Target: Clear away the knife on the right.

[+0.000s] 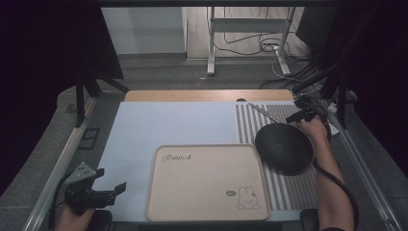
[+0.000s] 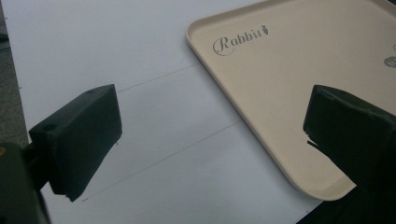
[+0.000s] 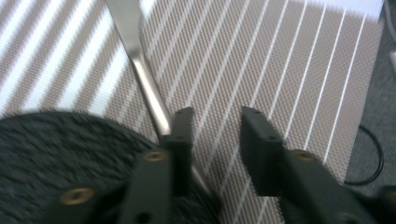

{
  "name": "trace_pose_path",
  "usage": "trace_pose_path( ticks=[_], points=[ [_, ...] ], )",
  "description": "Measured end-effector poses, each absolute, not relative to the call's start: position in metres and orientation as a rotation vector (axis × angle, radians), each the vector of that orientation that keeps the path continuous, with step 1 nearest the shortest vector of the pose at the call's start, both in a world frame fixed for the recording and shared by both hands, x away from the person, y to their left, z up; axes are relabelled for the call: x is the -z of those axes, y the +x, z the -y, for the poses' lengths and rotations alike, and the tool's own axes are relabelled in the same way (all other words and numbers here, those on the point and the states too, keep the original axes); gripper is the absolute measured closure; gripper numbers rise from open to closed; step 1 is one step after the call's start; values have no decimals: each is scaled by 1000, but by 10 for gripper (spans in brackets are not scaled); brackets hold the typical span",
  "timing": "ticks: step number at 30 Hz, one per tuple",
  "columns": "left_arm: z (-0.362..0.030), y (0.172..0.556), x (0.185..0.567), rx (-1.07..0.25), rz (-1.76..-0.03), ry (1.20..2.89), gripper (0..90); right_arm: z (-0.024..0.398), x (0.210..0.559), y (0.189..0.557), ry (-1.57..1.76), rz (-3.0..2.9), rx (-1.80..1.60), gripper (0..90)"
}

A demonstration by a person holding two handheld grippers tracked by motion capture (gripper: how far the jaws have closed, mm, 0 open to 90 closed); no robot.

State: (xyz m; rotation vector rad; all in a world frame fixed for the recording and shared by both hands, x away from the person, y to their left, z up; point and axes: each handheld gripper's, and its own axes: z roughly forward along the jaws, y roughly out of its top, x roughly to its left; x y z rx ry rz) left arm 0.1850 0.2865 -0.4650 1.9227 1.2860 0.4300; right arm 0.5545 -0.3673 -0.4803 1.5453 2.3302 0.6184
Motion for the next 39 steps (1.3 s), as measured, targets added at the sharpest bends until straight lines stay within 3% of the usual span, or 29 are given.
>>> trace_pose_path(
  ticks=[1, 2, 3, 4, 5, 6, 7, 8, 11, 20, 23, 24, 30, 39],
  points=[
    [-287, 185, 465, -430, -1286, 1923, 44, 364, 478, 556, 1542, -2331, -623, 522],
    [-287, 185, 465, -430, -1286, 1924, 44, 358, 476, 558, 1542, -2340, -639, 398],
    [-287, 185, 465, -429, -1286, 1922, 44, 354, 476, 559, 1543, -2343, -639, 339],
    [-287, 185, 465, -429, -1286, 1922, 44, 354, 476, 559, 1543, -2343, -639, 339],
    [-287, 185, 465, -428, -1287, 1922, 45, 346, 479, 561, 1534, -2355, -636, 226],
    [-287, 185, 465, -428, -1287, 1921, 45, 343, 480, 562, 1529, -2360, -636, 172],
    [-287, 185, 465, -427, -1287, 1921, 44, 343, 480, 562, 1529, -2360, -636, 172],
    [-287, 185, 465, -427, -1287, 1922, 45, 335, 483, 565, 1509, -2377, -618, 77],
    [-287, 185, 465, -427, -1287, 1925, 45, 327, 485, 566, 1489, -2387, -585, 0],
    [-288, 185, 465, -420, -1290, 1918, 45, 308, 499, 581, 1497, -2369, -505, 2],
    [-288, 185, 465, -420, -1290, 1918, 45, 308, 501, 582, 1508, -2355, -488, 46],
    [-288, 185, 465, -420, -1289, 1920, 46, 311, 504, 583, 1536, -2342, -451, 95],
    [-288, 185, 465, -419, -1289, 1922, 46, 321, 505, 584, 1567, -2350, -474, 168],
    [-288, 185, 465, -420, -1287, 1921, 48, 336, 498, 581, 1553, -2344, -491, 450]
  ],
)
